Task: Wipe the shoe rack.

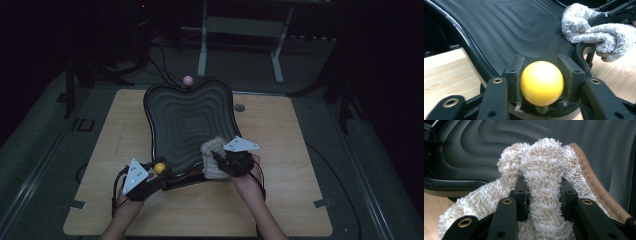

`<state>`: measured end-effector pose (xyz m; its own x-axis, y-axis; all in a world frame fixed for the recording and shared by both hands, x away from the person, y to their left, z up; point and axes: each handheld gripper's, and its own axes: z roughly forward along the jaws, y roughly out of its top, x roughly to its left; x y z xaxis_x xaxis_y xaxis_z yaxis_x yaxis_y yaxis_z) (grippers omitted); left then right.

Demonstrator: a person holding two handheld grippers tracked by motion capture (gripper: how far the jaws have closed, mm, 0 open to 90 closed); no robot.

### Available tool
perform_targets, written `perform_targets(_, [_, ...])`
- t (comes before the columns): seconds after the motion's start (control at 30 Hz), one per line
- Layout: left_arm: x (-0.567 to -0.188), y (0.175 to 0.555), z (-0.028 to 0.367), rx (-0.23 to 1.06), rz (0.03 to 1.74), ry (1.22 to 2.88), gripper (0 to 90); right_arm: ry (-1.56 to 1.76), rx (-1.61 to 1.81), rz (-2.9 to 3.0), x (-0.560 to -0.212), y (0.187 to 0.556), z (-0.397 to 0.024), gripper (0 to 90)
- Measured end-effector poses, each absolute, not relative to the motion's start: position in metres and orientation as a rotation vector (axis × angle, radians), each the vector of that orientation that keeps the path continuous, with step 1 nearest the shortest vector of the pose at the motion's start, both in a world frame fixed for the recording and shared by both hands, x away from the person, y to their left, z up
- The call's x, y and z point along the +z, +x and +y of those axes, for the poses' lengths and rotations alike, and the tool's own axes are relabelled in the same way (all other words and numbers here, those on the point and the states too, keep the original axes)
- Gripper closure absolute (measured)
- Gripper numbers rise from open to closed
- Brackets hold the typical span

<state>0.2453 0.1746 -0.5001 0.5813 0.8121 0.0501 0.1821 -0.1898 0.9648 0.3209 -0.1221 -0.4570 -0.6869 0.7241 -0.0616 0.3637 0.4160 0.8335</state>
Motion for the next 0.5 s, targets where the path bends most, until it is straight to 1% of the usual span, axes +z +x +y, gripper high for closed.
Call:
perform_targets(0.3, [-0.5, 0.245, 0.173, 0.725, 0.834, 1.705, 59.3, 0.916, 1.215, 2.267, -0.453, 0.315, -0.123, 66.6])
perform_targets(0.5, [-0.499, 0.245, 0.174, 0.715, 0.828, 1.716, 59.4, 0.821, 1.201, 2.357, -0.447, 0.294, -0.127, 66.7])
